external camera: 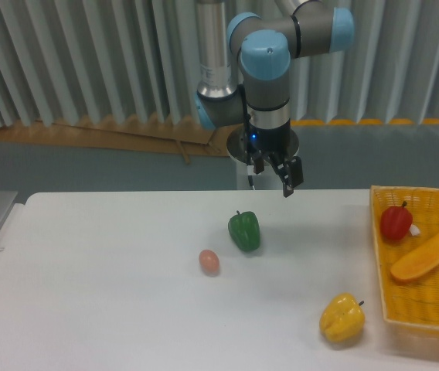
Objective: Place the green pepper in a basket
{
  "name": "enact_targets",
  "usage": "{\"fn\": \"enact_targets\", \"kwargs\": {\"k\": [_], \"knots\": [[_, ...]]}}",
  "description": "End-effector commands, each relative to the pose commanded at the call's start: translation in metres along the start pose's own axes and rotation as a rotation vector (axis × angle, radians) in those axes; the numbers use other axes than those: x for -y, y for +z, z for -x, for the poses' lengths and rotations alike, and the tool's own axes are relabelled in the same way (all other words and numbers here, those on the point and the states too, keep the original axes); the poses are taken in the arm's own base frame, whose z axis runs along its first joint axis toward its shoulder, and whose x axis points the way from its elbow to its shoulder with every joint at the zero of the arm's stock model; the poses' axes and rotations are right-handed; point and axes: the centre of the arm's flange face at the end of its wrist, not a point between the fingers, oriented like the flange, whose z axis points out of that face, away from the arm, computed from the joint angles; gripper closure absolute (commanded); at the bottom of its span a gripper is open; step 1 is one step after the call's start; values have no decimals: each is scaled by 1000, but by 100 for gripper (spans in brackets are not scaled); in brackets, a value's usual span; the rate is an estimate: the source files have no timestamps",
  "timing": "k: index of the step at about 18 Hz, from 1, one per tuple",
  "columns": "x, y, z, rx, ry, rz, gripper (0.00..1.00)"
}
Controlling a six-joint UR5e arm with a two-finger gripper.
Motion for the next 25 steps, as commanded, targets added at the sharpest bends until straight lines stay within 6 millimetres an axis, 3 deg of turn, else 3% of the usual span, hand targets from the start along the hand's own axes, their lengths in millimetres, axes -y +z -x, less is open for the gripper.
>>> {"fn": "enact_targets", "kwargs": {"k": [5,14,18,22,25], "knots": [[9,17,10,51,-140,-42,0],[-10,33,0,74,-272,-65,0],[-13,46,-6,65,-280,-25,0],[-14,69,-31,32,-261,3,0],[-9,78,-38,21,-258,14,0]]}}
